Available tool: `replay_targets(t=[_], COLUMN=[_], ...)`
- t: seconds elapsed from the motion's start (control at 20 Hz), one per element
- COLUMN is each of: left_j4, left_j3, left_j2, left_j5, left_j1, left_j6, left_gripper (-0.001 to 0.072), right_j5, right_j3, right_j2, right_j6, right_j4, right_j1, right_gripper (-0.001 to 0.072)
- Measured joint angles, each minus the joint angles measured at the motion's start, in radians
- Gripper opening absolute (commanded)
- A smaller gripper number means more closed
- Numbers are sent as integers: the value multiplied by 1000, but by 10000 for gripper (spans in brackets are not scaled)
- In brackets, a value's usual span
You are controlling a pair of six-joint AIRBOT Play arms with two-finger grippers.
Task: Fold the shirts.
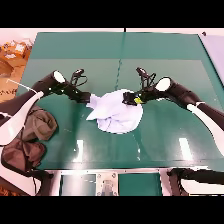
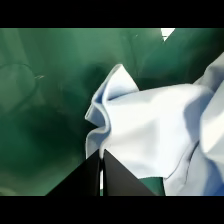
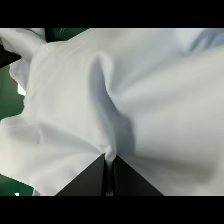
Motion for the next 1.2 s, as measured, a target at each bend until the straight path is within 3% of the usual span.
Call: replay_targets(t=[0.3, 0.55, 0.95, 1.2], left_j4=[64, 44, -42, -32], left_j3=[53, 117, 395, 532], left_j2=[52, 236, 661, 765], left_j5=[-103, -151, -167, -199], left_j1=[109, 154, 166, 166], left_j6=[-44, -64, -118, -133], left_gripper=[25, 24, 25, 26], right_j5=[68, 97, 94, 163], right_j3=[9, 22, 231, 286], right_j2=[140, 337, 701, 847], right_j6=[8, 21, -1, 23], right_j4=[-49, -58, -60, -60], right_j1=[-213, -388, -448, -452], right_gripper=[12, 12, 14, 14])
